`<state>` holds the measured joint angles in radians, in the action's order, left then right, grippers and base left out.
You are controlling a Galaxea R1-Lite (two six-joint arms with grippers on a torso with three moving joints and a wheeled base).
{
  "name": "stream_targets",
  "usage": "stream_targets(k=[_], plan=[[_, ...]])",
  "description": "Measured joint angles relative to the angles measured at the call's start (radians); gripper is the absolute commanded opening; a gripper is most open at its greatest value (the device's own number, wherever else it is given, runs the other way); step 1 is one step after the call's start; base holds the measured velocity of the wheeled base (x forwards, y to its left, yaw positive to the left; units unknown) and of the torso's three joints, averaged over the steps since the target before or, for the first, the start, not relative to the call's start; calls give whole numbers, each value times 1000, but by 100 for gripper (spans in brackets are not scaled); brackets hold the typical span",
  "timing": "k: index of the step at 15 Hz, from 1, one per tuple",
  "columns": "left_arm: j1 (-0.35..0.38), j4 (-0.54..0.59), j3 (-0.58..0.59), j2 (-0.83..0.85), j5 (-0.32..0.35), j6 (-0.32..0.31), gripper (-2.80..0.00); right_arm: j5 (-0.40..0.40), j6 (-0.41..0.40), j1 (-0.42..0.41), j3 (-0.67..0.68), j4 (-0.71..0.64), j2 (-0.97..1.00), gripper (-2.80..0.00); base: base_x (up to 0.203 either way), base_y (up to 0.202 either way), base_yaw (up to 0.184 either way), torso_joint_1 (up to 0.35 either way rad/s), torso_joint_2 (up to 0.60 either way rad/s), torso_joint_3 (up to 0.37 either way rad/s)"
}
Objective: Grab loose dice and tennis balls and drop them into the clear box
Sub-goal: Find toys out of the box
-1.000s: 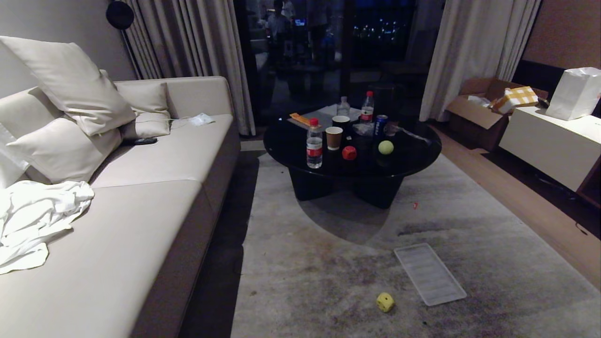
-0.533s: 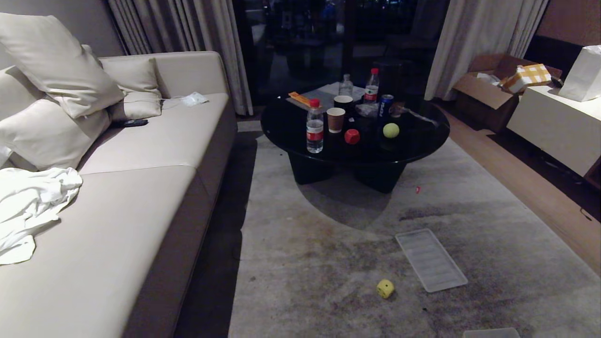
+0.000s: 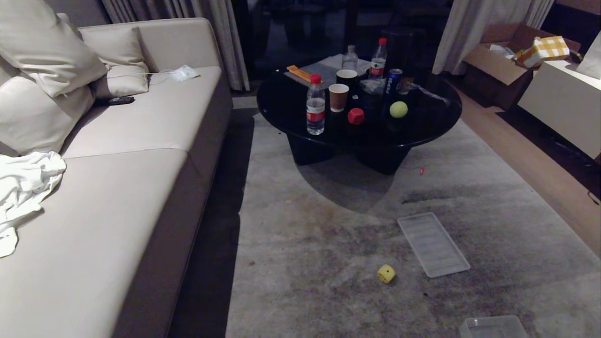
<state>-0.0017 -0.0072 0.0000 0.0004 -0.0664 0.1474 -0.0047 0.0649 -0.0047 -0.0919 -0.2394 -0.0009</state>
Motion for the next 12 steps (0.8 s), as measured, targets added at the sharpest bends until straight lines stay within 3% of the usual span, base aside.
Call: stream_targets(k=[12], plan=[[0, 0, 0, 0, 0, 0, -280, 0, 0, 0, 0, 0, 0, -280, 0, 0, 0, 2, 4, -198]])
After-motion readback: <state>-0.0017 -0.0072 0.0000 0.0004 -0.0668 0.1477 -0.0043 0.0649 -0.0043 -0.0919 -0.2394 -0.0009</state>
